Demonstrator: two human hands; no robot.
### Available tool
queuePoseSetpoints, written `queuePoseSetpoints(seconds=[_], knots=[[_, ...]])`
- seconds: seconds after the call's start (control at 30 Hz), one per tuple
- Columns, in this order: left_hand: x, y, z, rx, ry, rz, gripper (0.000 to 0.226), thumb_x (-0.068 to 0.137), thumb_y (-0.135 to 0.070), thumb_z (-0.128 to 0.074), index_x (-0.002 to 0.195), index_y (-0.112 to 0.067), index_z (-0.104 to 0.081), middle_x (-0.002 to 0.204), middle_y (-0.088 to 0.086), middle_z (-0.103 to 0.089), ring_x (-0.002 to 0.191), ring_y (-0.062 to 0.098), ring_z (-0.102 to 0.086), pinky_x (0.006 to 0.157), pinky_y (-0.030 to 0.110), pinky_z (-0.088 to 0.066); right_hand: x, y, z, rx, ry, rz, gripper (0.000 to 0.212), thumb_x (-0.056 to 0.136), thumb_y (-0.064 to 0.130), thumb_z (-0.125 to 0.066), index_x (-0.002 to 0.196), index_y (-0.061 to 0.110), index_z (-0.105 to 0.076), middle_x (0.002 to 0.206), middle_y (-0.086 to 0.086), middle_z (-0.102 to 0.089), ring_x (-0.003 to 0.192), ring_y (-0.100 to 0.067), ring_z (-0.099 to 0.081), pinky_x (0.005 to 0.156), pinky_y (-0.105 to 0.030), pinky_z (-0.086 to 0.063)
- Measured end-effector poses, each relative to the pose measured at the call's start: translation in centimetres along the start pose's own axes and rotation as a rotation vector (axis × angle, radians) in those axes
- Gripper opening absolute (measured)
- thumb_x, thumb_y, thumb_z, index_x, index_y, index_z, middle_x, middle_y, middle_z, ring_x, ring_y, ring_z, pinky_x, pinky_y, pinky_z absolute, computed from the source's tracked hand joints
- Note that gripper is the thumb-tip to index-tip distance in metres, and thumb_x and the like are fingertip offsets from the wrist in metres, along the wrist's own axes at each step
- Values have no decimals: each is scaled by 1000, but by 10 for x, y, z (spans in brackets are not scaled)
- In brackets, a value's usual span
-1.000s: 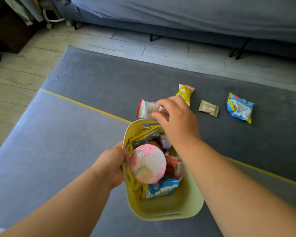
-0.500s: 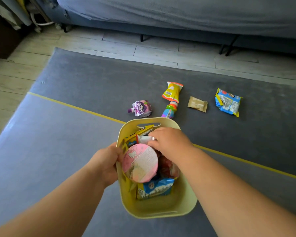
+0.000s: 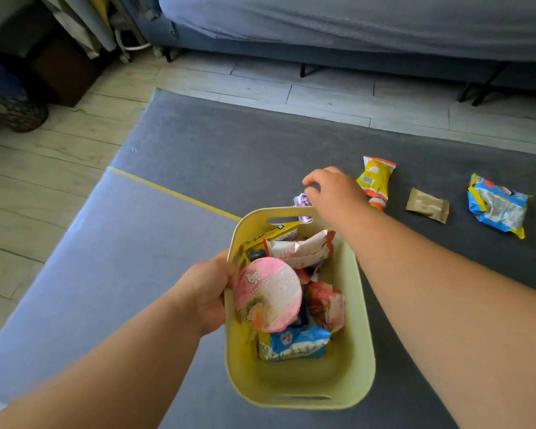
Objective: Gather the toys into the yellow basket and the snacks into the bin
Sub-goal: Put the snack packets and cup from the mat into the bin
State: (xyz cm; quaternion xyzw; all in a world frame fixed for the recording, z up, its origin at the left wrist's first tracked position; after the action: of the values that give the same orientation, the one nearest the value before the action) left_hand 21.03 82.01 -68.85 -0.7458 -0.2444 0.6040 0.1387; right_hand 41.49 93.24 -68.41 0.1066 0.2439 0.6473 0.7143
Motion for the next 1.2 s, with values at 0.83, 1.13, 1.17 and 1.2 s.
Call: queuePoseSetpoints(seconds=[0.83,1.13,1.17,1.2], knots=[[3,5,1,0,16,2,54,88,14,-25,112,-6,-69,104,26,-72,90,39,-70,74,50,-61,10,-15,3,135,-128,-97,75,78,29,-66,144,29,-31,134,-12,-39,116,-32,-48,89,-34,-42],[3,9,-48,37,-56,17,47,84,16,-25,99,-1,-66,93,23,-69,82,38,-68,60,50,-61,-111,-28,52,213,42,151,68,73,24,-55,139,34,-40,128,2,-47,119,-17,-47,100,-32,-40],[1,11,-54,43,-69,17,46,84,16,-23,96,-2,-64,90,21,-67,80,37,-66,60,51,-60,-122,-34,47,171,97,138,69,74,24,-56,140,33,-38,133,2,-47,123,-19,-46,101,-33,-40],[-1,13,-60,51,-73,14,46,85,15,-22,98,-2,-63,89,20,-66,80,37,-65,63,51,-58,-132,-41,44,122,136,122,70,76,23,-57,142,32,-34,138,1,-45,126,-20,-44,102,-33,-39]])
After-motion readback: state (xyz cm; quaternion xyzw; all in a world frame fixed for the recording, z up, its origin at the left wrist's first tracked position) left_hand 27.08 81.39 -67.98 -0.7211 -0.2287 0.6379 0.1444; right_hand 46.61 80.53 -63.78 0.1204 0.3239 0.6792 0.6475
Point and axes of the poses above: each hand's wrist, its own x-axis towards the middle knuckle, its own z-axis out of the back of the hand, y = z × x, the point moved 3 cm from there along x, towards the middle knuckle
